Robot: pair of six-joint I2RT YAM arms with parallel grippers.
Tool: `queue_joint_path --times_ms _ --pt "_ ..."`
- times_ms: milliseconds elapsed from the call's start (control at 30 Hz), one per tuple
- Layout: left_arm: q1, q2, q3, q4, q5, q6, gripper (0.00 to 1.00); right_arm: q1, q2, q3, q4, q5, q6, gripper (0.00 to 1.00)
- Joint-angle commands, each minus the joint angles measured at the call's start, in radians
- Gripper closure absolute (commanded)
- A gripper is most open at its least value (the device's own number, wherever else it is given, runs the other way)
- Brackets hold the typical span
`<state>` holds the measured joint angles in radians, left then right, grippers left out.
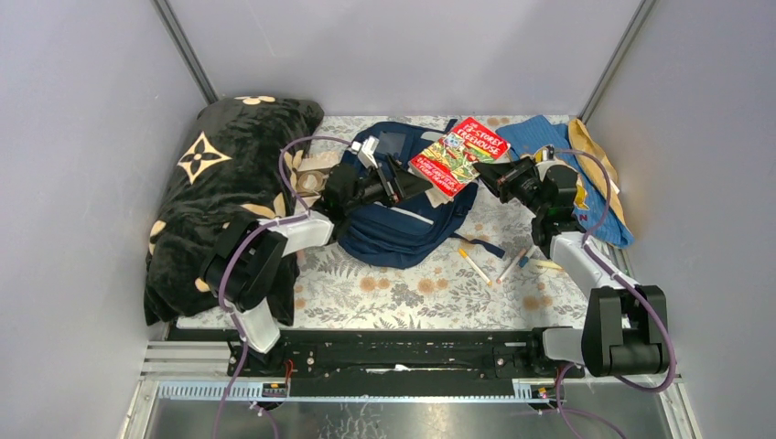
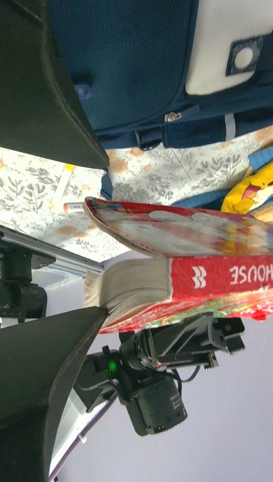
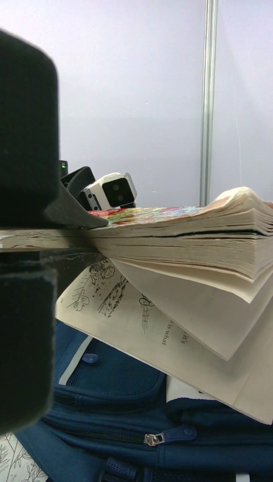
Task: Pack the student bag
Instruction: Pick up the book from the center of the board.
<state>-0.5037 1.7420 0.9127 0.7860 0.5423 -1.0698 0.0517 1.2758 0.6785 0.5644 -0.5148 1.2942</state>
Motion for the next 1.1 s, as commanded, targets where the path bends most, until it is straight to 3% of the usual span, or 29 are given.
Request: queue_joint_path --times_ms 0,667,1067 --pt "-0.038 0.028 0.031 0.167 -0.004 -0.073 0.01 0.025 0.011 0.060 0.123 -0.034 0.030 1.00" --pt "-0.058 0.075 -0.006 0.439 -0.012 -0.242 0.01 0.048 0.074 0.043 0.179 -0.013 0.056 1.00" --pt "-0.053 0.080 -0.011 0.461 -0.034 -0.277 0.01 0.048 0.078 0.052 0.178 -0.017 0.046 1.00"
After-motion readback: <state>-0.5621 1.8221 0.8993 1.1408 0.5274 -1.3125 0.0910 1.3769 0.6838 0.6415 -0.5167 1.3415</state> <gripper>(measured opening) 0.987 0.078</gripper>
